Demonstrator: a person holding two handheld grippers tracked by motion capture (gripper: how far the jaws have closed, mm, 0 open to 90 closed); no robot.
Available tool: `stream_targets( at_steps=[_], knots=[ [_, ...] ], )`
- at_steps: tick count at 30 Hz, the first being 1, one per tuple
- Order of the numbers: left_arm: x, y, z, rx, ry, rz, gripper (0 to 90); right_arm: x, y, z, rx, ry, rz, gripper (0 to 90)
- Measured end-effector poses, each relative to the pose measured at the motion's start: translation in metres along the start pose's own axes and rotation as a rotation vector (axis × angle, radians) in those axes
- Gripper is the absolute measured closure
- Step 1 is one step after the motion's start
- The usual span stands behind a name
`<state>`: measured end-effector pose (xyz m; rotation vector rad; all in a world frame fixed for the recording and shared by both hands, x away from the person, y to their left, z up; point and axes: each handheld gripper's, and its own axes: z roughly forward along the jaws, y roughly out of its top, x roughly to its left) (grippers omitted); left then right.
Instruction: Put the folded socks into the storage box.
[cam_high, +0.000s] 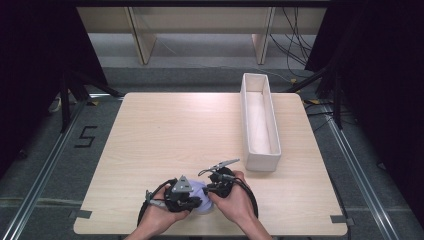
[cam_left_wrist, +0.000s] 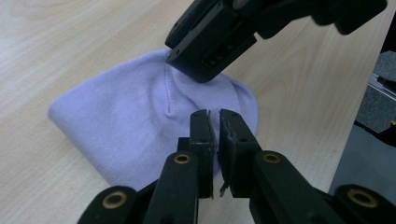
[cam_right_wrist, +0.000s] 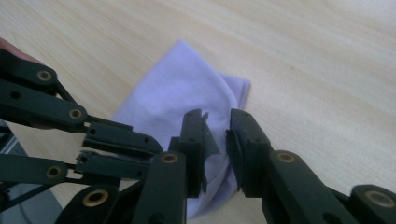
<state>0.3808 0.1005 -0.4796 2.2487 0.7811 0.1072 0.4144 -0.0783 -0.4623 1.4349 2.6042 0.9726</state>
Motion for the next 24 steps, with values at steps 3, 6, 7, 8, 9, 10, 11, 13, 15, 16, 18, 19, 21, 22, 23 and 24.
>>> stream_targets(
  at_steps=[3, 6, 7, 8, 9, 10, 11, 13, 15, 16, 18, 19, 21, 22, 23, 24],
  knots=[
    [-0.001, -0.002, 0.002, 0.01, -0.001, 0.003, 82.9, -0.001, -0.004, 0.001, 0.021, -0.01, 0.013, 76.8],
    [-0.002, -0.004, 0.005, 0.014, 0.004, 0.004, 82.2, -0.004, -0.006, 0.002, 0.032, -0.011, 0.013, 77.2],
    [-0.001, -0.005, 0.006, 0.012, 0.008, 0.002, 82.0, -0.006, -0.007, 0.003, 0.031, -0.01, 0.004, 77.3],
    [-0.002, -0.005, 0.006, 0.01, 0.006, -0.001, 81.4, -0.006, -0.008, 0.003, 0.04, -0.014, 0.012, 77.4],
    [-0.001, -0.006, 0.006, 0.009, 0.004, -0.001, 81.1, -0.006, -0.008, 0.005, 0.041, -0.015, 0.013, 77.4],
    [-0.001, -0.005, 0.005, 0.016, -0.005, 0.005, 80.3, -0.008, -0.009, 0.007, 0.036, -0.014, -0.017, 77.6],
    [-0.002, -0.005, 0.005, 0.008, -0.007, -0.003, 79.4, -0.007, -0.01, 0.008, 0.051, -0.014, 0.014, 77.7],
    [-0.001, -0.005, 0.005, 0.014, -0.001, 0.007, 78.3, -0.007, -0.01, 0.007, 0.047, -0.012, 0.008, 77.5],
    [-0.001, -0.005, 0.006, 0.018, -0.009, 0.007, 78.2, -0.006, -0.008, 0.001, 0.014, -0.015, 0.009, 78.9],
    [-0.001, -0.005, 0.007, 0.013, -0.003, 0.003, 78.2, -0.007, -0.007, -0.001, -0.01, -0.019, -0.023, 80.2],
    [-0.001, -0.004, 0.006, 0.007, -0.003, 0.002, 78.1, -0.003, -0.006, -0.01, -0.02, -0.022, -0.017, 86.4],
    [-0.001, -0.003, 0.004, -0.002, -0.012, -0.004, 77.8, -0.001, -0.006, -0.012, -0.02, -0.022, -0.027, 87.7],
    [0.0, -0.001, -0.001, -0.031, -0.01, -0.02, 77.4, 0.002, -0.007, -0.015, -0.013, -0.001, -0.038, 89.3],
    [0.001, 0.001, -0.004, -0.046, -0.004, -0.025, 77.5, 0.004, -0.008, -0.016, 0.003, 0.008, -0.021, 89.5],
    [0.003, 0.002, -0.008, -0.059, -0.002, -0.027, 77.6, 0.003, -0.009, -0.015, -0.007, 0.02, -0.058, 89.5],
    [0.004, 0.004, -0.011, -0.067, 0.006, -0.029, 77.9, 0.004, -0.011, -0.013, -0.005, 0.031, -0.049, 89.4]
  ],
)
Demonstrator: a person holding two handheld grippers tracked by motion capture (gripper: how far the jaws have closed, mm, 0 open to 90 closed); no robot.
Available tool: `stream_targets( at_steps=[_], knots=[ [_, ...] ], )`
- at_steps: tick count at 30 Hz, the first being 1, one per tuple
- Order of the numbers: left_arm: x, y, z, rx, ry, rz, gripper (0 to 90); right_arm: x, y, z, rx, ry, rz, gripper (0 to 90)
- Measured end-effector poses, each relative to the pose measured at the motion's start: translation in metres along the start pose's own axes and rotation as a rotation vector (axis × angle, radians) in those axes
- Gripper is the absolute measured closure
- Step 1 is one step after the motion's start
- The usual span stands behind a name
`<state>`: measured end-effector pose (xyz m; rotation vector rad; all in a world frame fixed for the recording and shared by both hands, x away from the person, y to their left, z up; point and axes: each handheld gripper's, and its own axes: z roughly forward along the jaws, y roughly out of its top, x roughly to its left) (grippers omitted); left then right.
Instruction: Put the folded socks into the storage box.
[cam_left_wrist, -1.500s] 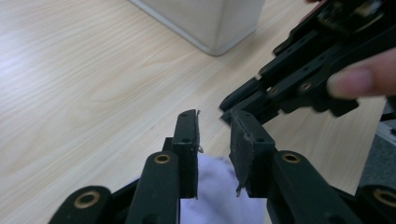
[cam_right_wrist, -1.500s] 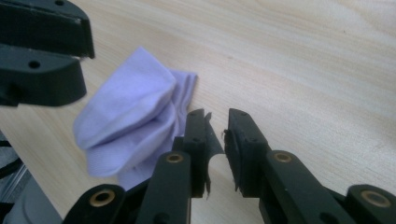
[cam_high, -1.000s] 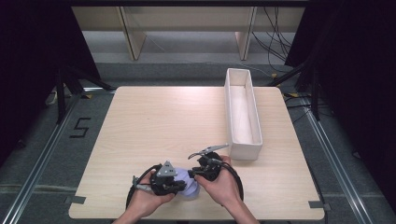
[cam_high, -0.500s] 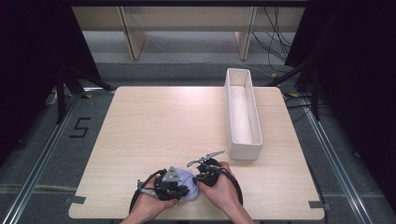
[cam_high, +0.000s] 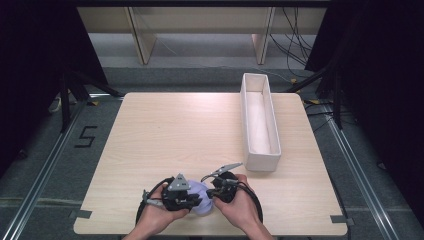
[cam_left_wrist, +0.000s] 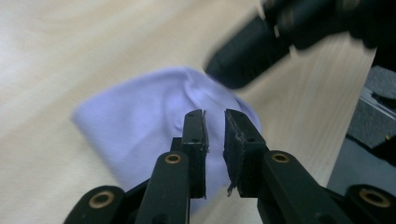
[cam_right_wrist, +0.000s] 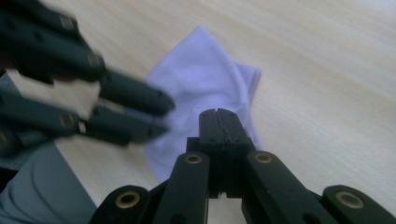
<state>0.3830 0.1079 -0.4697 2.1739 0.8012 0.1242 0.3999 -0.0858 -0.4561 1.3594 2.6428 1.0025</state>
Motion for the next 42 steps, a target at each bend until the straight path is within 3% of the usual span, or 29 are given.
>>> stream_targets(
  at_steps=[1, 2, 3, 8, 10, 11, 21, 23, 24, 30, 33, 36, 37, 39, 40, 42],
  knots=[
    [0.004, 0.003, -0.004, -0.008, 0.015, -0.002, 78.1, 0.001, -0.001, 0.0, 0.023, 0.002, 0.015, 89.3],
    [0.005, 0.004, -0.004, -0.031, 0.025, -0.024, 78.4, 0.0, -0.002, 0.002, 0.022, 0.008, -0.011, 89.0],
    [0.011, 0.006, -0.006, -0.016, 0.048, -0.007, 78.7, 0.001, -0.003, 0.004, 0.039, 0.008, -0.003, 88.7],
    [0.035, 0.006, 0.006, 0.012, 0.105, -0.052, 79.5, -0.001, -0.009, 0.014, 0.091, -0.014, 0.009, 88.1],
    [0.037, 0.004, 0.011, 0.028, 0.115, -0.054, 79.6, -0.004, -0.01, 0.017, 0.085, -0.009, -0.012, 88.0],
    [0.038, 0.003, 0.013, 0.037, 0.117, -0.06, 79.6, -0.004, -0.011, 0.017, 0.1, -0.016, 0.013, 88.0],
    [0.041, -0.002, 0.021, 0.047, 0.137, -0.064, 79.1, -0.007, -0.013, 0.019, 0.102, -0.003, 0.025, 88.2],
    [0.04, -0.002, 0.02, 0.045, 0.14, -0.07, 78.0, -0.009, -0.012, 0.019, 0.094, 0.007, 0.016, 88.0],
    [0.04, -0.002, 0.019, 0.044, 0.141, -0.068, 77.1, -0.011, -0.012, 0.02, 0.084, 0.008, -0.022, 87.7],
    [0.039, 0.001, 0.009, 0.007, 0.153, -0.086, 64.3, -0.011, -0.012, 0.019, 0.081, 0.014, -0.015, 83.3],
    [0.038, 0.001, -0.001, -0.017, 0.16, -0.108, 56.6, -0.008, -0.011, 0.014, 0.081, 0.007, 0.035, 79.8],
    [0.037, 0.0, -0.008, -0.029, 0.168, -0.119, 48.5, -0.01, -0.009, 0.009, 0.047, 0.005, 0.018, 73.8],
    [0.036, -0.001, -0.01, -0.03, 0.17, -0.131, 44.4, -0.012, -0.009, 0.007, 0.033, -0.019, 0.018, 70.3],
    [0.036, -0.005, -0.013, -0.03, 0.167, -0.156, 43.3, -0.012, -0.009, 0.006, 0.03, -0.025, 0.028, 69.4],
    [0.035, -0.007, -0.014, -0.032, 0.175, -0.161, 41.8, -0.016, -0.008, 0.005, 0.004, -0.02, -0.009, 67.5],
    [0.036, -0.011, -0.016, -0.026, 0.167, -0.174, 40.8, -0.018, -0.008, 0.003, -0.001, -0.03, -0.003, 66.6]
  ],
)
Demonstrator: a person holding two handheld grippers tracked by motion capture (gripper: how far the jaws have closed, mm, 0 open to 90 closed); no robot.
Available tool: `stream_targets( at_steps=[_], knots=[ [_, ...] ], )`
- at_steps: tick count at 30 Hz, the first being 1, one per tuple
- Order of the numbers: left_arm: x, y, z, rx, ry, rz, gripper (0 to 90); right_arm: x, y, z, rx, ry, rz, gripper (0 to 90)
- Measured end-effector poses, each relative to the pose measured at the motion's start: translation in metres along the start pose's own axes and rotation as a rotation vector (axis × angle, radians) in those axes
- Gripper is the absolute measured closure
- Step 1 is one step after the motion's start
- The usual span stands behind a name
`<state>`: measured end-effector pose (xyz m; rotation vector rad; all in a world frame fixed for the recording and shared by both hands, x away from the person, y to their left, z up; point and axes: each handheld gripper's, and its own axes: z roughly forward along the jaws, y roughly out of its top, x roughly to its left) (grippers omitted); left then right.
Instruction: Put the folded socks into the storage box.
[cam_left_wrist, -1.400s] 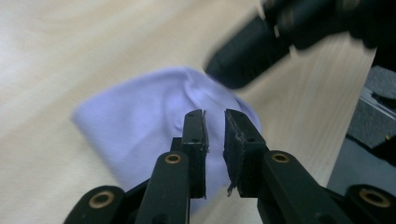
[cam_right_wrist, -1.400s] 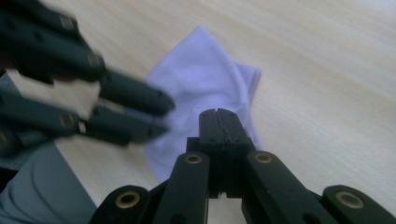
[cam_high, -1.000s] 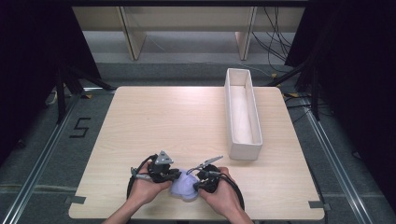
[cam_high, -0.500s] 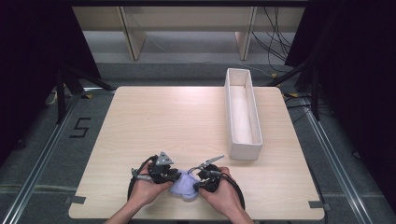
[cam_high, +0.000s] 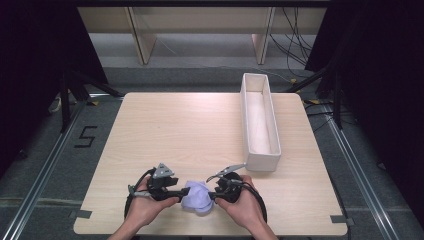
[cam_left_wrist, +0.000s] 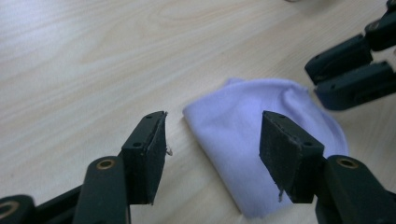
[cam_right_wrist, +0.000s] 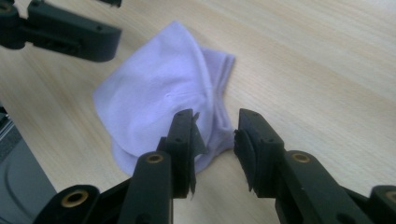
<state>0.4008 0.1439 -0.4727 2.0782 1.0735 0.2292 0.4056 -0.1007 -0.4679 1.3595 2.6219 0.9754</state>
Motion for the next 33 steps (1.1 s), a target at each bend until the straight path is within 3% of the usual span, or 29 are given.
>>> stream_targets(
  at_steps=[1, 4, 7, 17, 33],
  knots=[
    [0.001, -0.002, 0.0, 0.005, -0.005, -0.015, 40.7, 0.0, 0.0, -0.002, 0.006, 0.005, 0.021, 66.1],
    [0.004, -0.009, -0.002, 0.008, -0.005, -0.035, 40.5, -0.005, 0.0, -0.005, -0.027, -0.003, 0.004, 64.1],
    [0.005, -0.014, -0.003, 0.011, -0.018, -0.05, 40.5, -0.008, 0.0, -0.008, -0.024, -0.014, 0.027, 62.6],
    [0.002, -0.014, -0.001, 0.013, -0.035, -0.052, 40.6, -0.019, -0.002, -0.015, -0.048, -0.028, 0.037, 59.1],
    [-0.006, -0.011, 0.001, 0.014, -0.064, -0.066, 40.9, -0.016, -0.002, -0.019, -0.063, -0.029, 0.04, 58.4]
  ],
)
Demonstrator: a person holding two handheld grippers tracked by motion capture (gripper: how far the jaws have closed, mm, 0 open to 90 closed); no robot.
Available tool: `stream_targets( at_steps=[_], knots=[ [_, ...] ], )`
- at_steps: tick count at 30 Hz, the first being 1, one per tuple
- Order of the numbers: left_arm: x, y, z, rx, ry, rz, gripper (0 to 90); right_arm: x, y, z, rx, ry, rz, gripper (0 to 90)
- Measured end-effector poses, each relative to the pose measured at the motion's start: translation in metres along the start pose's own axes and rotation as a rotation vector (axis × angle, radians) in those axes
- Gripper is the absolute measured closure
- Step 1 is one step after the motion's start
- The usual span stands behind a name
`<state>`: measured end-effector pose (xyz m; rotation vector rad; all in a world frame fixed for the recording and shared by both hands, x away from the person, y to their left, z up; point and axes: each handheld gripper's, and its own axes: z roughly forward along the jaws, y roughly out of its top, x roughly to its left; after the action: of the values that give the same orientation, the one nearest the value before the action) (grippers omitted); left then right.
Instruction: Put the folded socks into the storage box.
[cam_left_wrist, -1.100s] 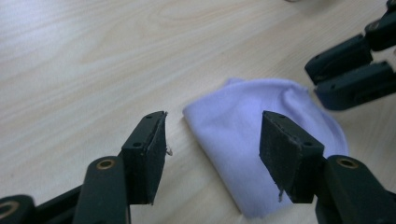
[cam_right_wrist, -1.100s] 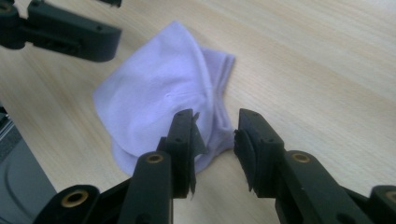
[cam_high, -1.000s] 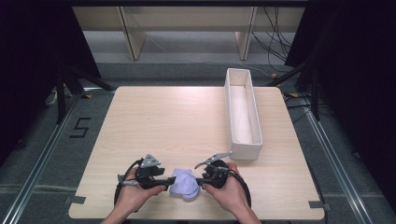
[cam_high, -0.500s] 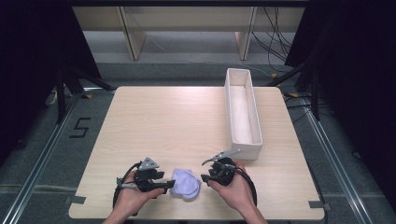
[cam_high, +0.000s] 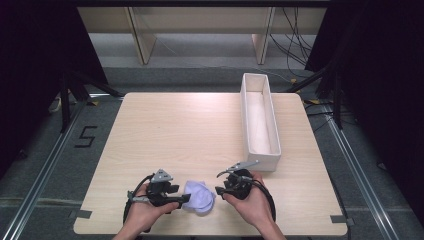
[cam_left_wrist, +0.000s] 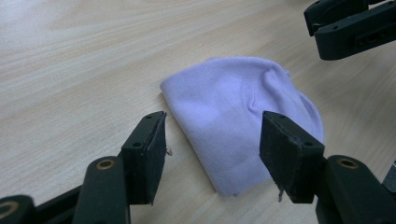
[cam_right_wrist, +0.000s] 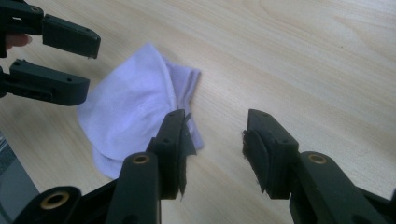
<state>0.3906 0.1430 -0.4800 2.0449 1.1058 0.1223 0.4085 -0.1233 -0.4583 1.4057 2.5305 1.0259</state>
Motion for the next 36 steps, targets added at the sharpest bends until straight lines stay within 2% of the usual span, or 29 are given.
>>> stream_targets(
  at_steps=[3, 6, 8, 10, 12, 13, 14, 15, 16, 17, 18, 19, 20, 21, 25, 26, 30, 31, 36],
  knots=[
    [-0.001, -0.002, 0.003, -0.006, -0.003, -0.02, 40.9, 0.001, 0.002, -0.001, 0.001, 0.001, 0.004, 58.4],
    [0.002, -0.004, 0.008, 0.01, 0.002, -0.054, 41.2, 0.0, 0.004, 0.0, 0.001, 0.005, -0.006, 58.2],
    [0.003, -0.003, 0.01, 0.016, 0.006, -0.066, 41.4, 0.001, 0.005, 0.0, 0.005, 0.014, 0.005, 58.1],
    [0.003, -0.001, 0.011, 0.005, 0.009, -0.089, 42.0, -0.001, 0.005, -0.001, 0.005, 0.014, -0.005, 57.9],
    [0.004, 0.0, 0.012, 0.016, 0.012, -0.091, 42.1, -0.002, 0.004, -0.001, -0.002, 0.008, -0.02, 57.9],
    [0.003, 0.001, 0.012, 0.03, 0.025, -0.091, 42.3, -0.002, 0.004, -0.002, 0.002, 0.009, -0.011, 57.8],
    [0.003, 0.001, 0.015, 0.018, 0.017, -0.1, 42.5, -0.001, 0.003, -0.002, 0.008, 0.01, 0.006, 57.8],
    [0.003, 0.001, 0.015, 0.031, 0.017, -0.095, 43.0, -0.003, 0.004, -0.002, 0.014, 0.02, -0.004, 57.6],
    [0.003, 0.001, 0.016, 0.034, 0.022, -0.099, 43.5, -0.004, 0.003, -0.002, 0.014, -0.001, 0.004, 57.6],
    [0.002, 0.001, 0.017, 0.031, 0.02, -0.107, 44.0, -0.004, 0.003, -0.003, 0.009, 0.01, -0.001, 57.5],
    [0.002, 0.001, 0.017, 0.036, 0.012, -0.097, 44.3, -0.003, 0.003, -0.003, -0.002, 0.005, 0.0, 57.5],
    [0.002, 0.001, 0.017, 0.043, 0.025, -0.09, 44.9, -0.003, 0.004, -0.004, 0.001, -0.009, 0.006, 57.4],
    [0.0, 0.001, 0.019, 0.034, 0.026, -0.098, 45.4, -0.003, 0.004, -0.005, 0.001, -0.005, 0.001, 57.4],
    [0.002, 0.0, 0.019, 0.035, 0.008, -0.093, 45.8, -0.003, 0.004, -0.005, -0.006, -0.004, 0.001, 57.1],
    [0.0, -0.002, 0.021, 0.036, 0.02, -0.099, 47.3, -0.001, 0.005, -0.004, 0.002, 0.003, -0.007, 56.6],
    [0.0, -0.002, 0.021, 0.051, 0.023, -0.097, 47.8, 0.001, 0.005, -0.004, 0.005, 0.01, 0.0, 56.6],
    [0.0, -0.003, 0.023, 0.037, 0.005, -0.094, 50.6, 0.001, 0.007, -0.003, -0.002, 0.008, -0.022, 56.5],
    [-0.001, -0.003, 0.022, 0.045, 0.019, -0.082, 52.1, 0.002, 0.007, -0.004, 0.003, 0.009, -0.008, 56.4],
    [-0.005, -0.005, 0.023, 0.036, 0.024, -0.055, 57.0, 0.002, 0.008, -0.004, 0.003, 0.007, -0.015, 56.4]
  ],
)
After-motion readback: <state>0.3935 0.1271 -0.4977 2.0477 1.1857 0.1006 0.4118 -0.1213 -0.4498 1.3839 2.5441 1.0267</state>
